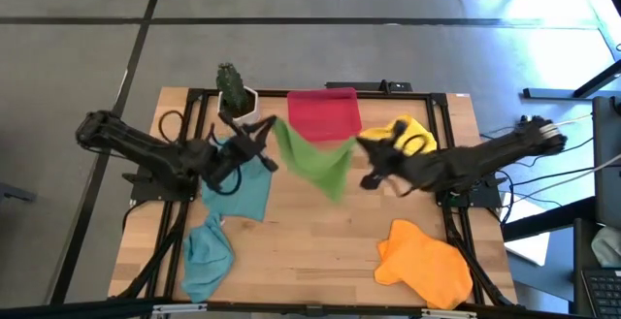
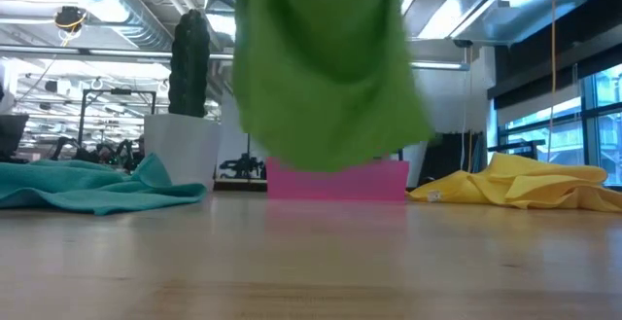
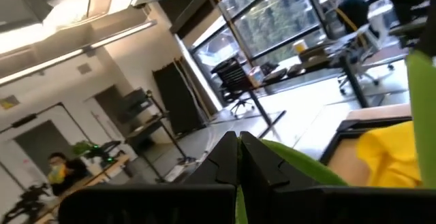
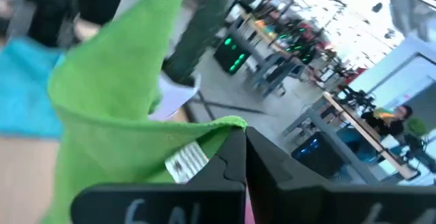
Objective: Fold microfiber towels
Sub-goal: Fold the green microfiber cloth
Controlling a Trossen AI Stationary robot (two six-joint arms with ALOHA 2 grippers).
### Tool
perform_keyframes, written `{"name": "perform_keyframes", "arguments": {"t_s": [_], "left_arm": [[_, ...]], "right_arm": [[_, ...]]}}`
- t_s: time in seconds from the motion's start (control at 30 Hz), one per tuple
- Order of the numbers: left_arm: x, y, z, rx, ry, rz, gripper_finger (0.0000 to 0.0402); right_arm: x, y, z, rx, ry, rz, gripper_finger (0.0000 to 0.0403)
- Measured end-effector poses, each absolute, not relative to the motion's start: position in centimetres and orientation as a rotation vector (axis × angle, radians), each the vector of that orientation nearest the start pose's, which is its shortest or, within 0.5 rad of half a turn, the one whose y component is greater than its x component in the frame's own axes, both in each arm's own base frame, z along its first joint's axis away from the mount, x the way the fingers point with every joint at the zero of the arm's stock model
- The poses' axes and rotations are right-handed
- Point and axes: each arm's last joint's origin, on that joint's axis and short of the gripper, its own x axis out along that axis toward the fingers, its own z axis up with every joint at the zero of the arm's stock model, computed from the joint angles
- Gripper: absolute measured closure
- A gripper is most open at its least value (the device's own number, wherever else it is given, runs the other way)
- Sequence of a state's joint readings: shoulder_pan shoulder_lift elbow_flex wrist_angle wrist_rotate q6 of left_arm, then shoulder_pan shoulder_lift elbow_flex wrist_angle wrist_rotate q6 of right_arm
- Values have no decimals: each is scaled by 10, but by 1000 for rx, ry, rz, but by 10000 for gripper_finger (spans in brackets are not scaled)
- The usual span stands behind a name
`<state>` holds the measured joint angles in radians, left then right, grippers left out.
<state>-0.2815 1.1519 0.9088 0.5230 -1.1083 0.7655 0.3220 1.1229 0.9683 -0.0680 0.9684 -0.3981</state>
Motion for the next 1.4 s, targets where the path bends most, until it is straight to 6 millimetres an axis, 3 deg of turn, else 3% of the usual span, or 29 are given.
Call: {"name": "perform_keyframes", "arguments": {"t_s": [0.17,0.3,0.47,0.7,0.97,1.4], "left_arm": [[241,-26,398,522,133,905,401],[242,-15,403,526,158,907,401],[247,-15,382,503,215,793,401],[250,-26,337,455,295,606,401],[241,-56,301,469,361,486,402],[197,-123,220,267,451,136,402]], "right_arm": [[203,39,374,-448,218,-639,402],[186,32,383,-436,210,-649,403],[175,29,376,-390,266,-642,403],[171,36,345,-285,458,-569,403],[191,71,311,-173,583,-390,403],[227,166,227,-19,897,-43,403]]}}
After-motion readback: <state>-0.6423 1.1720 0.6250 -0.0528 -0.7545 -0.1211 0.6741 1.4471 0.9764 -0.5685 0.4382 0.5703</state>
